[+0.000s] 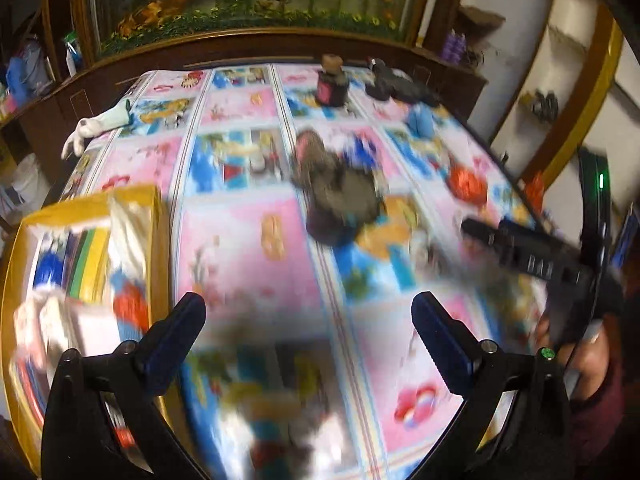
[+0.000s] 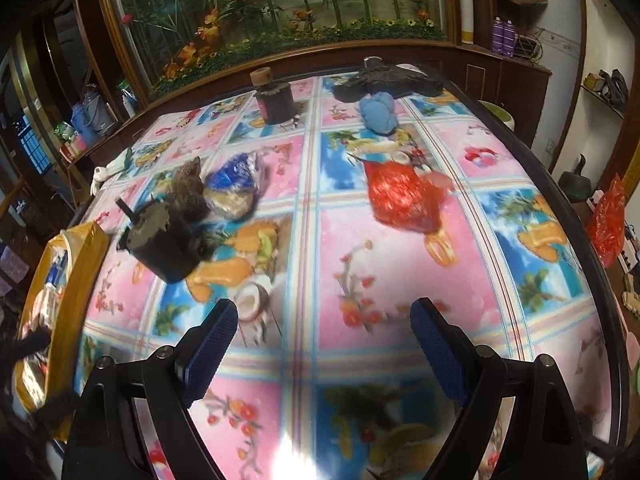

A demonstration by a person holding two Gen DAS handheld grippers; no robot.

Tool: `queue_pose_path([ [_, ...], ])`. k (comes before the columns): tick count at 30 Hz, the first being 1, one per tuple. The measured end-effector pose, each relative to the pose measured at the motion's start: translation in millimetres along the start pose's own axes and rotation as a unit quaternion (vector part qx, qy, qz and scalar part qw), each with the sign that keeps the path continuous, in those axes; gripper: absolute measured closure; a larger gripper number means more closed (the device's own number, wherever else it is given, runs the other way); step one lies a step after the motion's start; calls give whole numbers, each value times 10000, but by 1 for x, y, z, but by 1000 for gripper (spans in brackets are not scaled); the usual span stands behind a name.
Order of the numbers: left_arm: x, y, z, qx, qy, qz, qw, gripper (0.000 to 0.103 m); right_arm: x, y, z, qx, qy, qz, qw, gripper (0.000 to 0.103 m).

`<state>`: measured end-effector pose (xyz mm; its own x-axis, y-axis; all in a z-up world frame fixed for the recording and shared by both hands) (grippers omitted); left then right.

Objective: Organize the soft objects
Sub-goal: 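Grasp knitted brown pouch with left gripper while right grasps blue Vinda tissue bag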

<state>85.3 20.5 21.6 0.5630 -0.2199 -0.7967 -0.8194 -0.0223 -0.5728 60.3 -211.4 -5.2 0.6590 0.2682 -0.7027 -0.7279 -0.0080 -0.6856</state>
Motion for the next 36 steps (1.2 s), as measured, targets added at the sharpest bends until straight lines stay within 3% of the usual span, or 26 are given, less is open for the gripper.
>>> queue_pose_path([
  [5, 39, -70, 13, -334, 319, 136, 9988, 0, 29, -48, 12, 197, -476, 7, 9987, 14],
  [9, 84, -97, 13, -926, 921, 524, 9901, 0, 65, -75, 24, 257, -748, 200, 9967, 18],
  [11, 103, -104, 13, -1087, 1058, 668, 9862, 0, 85, -83, 30, 365, -952, 342, 9942, 23],
  [16, 143, -111, 7, -1266, 1251, 1018, 9787, 0, 125, -93, 34, 491, -1067, 532, 9916, 24],
  [21, 175, -98, -3, -1204, 1233, 1515, 9733, 1, 149, -97, 39, 328, -1128, 526, 9917, 23],
  [23, 175, -98, -6, -1039, 1184, 1451, 9768, 1, 150, -95, 44, 153, -1162, 547, 9916, 36],
  [24, 177, -95, -9, -990, 1202, 1566, 9753, 2, 150, -93, 46, 92, -1194, 568, 9912, 50],
  [26, 177, -96, -11, -950, 1266, 1527, 9755, 18, 148, -91, 45, 49, -1133, 533, 9921, 56],
  [28, 177, -92, -15, -739, 1248, 1543, 9773, 58, 144, -90, 42, 92, -1080, 502, 9928, 57],
  [32, 170, -90, -13, -586, 1149, 1377, 9820, 58, 134, -88, 33, 323, -1100, 442, 9924, 57],
  [36, 152, -95, -2, -784, 1222, 1084, 9834, 59, 115, -86, 26, 372, -988, 312, 9939, 57],
])
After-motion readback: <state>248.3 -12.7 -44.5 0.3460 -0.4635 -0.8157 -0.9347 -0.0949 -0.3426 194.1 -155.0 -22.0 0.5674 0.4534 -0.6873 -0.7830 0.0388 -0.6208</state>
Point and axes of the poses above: each gripper's, at about its wrist camera, not at the fingertips, and x roughly the way its jaws point, z to its left, y to its underside, the point moved 9 cm from there along x, roughly the way its jaws point, and after that the axes turned 5 degrees about -x, right-handed, at the moved point
